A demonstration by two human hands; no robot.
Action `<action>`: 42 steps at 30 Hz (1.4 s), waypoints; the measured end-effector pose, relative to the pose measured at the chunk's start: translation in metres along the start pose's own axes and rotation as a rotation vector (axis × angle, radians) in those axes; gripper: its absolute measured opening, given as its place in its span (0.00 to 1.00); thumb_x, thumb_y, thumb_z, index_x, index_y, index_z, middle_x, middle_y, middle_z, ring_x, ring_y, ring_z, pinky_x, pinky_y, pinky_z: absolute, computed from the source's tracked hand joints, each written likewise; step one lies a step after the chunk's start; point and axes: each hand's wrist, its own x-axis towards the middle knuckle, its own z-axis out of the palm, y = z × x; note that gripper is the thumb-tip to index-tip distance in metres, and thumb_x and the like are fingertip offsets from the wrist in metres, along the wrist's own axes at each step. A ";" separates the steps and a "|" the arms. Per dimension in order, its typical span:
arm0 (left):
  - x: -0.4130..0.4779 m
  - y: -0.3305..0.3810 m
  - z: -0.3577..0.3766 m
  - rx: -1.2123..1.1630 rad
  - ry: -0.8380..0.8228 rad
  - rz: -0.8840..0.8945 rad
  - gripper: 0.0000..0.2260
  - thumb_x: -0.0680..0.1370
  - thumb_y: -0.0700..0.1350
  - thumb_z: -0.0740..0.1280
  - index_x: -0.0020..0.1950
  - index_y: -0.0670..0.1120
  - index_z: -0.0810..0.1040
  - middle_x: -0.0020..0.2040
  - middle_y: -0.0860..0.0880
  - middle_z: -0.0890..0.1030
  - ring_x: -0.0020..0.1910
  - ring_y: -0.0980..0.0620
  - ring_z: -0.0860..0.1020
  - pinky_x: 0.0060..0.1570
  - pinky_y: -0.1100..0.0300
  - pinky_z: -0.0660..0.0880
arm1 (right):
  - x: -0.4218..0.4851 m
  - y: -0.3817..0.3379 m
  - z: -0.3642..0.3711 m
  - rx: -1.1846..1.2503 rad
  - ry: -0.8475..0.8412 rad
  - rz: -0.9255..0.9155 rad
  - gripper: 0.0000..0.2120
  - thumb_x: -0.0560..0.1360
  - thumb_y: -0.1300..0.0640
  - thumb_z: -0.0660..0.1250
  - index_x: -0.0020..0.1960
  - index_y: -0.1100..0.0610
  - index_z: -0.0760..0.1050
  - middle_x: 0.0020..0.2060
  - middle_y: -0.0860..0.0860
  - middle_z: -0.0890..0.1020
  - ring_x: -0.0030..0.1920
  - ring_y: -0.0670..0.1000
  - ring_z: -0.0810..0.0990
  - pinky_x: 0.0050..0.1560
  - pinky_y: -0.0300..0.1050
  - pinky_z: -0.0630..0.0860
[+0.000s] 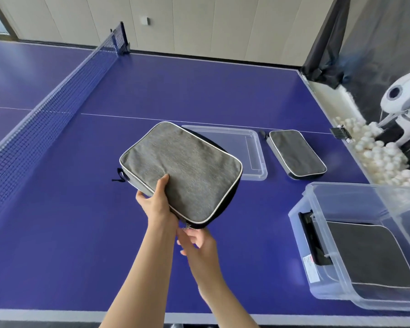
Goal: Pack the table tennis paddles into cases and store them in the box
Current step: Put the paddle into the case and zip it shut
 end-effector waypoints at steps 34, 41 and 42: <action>0.000 0.022 0.004 0.047 0.016 0.074 0.22 0.67 0.44 0.76 0.55 0.49 0.69 0.54 0.49 0.79 0.51 0.48 0.81 0.51 0.50 0.80 | 0.046 -0.015 -0.069 -0.835 0.724 -0.902 0.17 0.73 0.56 0.65 0.28 0.58 0.67 0.22 0.48 0.67 0.24 0.47 0.58 0.20 0.40 0.59; -0.005 0.025 0.013 0.021 -0.050 0.071 0.18 0.68 0.42 0.76 0.50 0.50 0.70 0.50 0.51 0.79 0.49 0.49 0.80 0.52 0.52 0.79 | 0.054 -0.034 -0.081 -0.806 0.789 -0.915 0.18 0.75 0.54 0.64 0.28 0.58 0.68 0.23 0.47 0.66 0.26 0.47 0.58 0.24 0.37 0.56; -0.005 0.024 0.012 0.022 -0.052 0.072 0.18 0.68 0.42 0.76 0.50 0.50 0.70 0.51 0.51 0.79 0.49 0.49 0.80 0.52 0.52 0.79 | 0.054 -0.032 -0.080 -0.805 0.788 -0.908 0.18 0.75 0.54 0.64 0.28 0.58 0.68 0.23 0.47 0.65 0.26 0.47 0.57 0.25 0.37 0.55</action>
